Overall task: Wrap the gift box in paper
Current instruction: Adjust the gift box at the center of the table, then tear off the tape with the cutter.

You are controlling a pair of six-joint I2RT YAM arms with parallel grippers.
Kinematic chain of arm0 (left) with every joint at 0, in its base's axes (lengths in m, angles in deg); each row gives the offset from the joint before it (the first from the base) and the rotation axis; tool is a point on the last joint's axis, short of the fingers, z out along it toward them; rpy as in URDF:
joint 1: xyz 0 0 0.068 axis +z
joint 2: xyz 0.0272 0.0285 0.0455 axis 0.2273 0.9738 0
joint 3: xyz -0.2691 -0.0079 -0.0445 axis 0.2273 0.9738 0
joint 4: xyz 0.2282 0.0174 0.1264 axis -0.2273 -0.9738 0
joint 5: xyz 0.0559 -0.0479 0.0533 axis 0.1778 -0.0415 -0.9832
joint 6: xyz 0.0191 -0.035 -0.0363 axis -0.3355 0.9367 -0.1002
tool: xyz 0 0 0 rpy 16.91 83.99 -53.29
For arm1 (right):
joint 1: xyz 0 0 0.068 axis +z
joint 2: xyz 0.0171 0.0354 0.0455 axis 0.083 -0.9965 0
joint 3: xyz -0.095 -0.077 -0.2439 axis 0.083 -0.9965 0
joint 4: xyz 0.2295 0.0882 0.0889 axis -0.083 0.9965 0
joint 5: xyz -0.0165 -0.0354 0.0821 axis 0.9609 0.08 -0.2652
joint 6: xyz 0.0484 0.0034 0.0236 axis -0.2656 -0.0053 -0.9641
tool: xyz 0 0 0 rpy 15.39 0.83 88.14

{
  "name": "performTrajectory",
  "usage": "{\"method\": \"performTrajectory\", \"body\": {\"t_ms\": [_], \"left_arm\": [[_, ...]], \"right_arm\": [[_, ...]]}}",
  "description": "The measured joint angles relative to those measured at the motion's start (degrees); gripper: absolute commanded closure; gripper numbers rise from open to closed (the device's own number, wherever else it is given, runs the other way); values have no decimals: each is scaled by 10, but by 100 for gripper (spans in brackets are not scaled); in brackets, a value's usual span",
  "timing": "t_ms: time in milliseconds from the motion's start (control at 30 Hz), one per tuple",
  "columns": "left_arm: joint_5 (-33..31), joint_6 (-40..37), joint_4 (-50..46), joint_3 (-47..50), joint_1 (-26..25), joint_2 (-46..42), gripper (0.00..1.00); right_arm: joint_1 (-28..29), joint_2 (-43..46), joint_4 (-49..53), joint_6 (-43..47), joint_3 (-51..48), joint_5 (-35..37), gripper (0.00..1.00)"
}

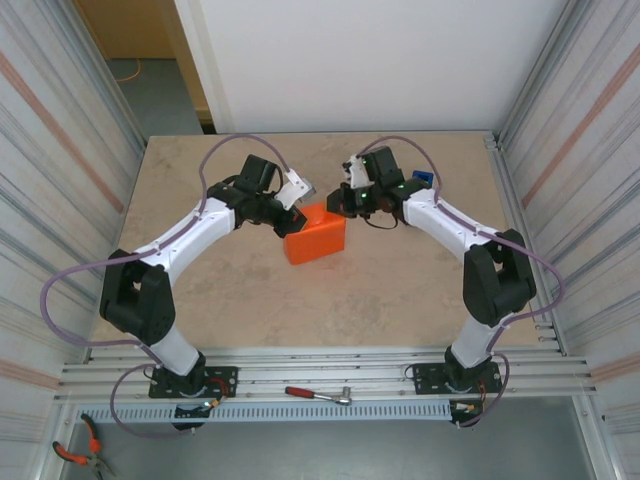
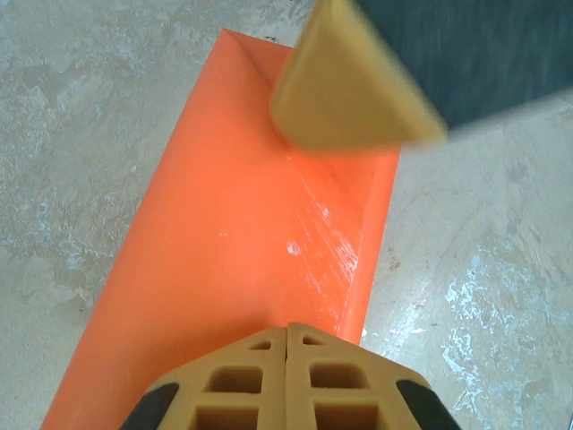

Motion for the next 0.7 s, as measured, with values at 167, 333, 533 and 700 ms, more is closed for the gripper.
{"method": "performTrajectory", "body": {"t_ms": [167, 333, 533, 700], "left_arm": [[0, -1, 1, 0, 0, -1, 100], [0, -1, 3, 3, 0, -1, 100], [0, -1, 7, 6, 0, -3, 100], [0, -1, 13, 10, 0, -5, 100]], "right_arm": [[-70, 40, -5, -24, -3, -14, 93], [-173, 93, -40, -46, -52, -27, 70], [-296, 83, -49, -58, -115, -31, 60], [-355, 45, -57, -58, -123, -45, 59]]}}
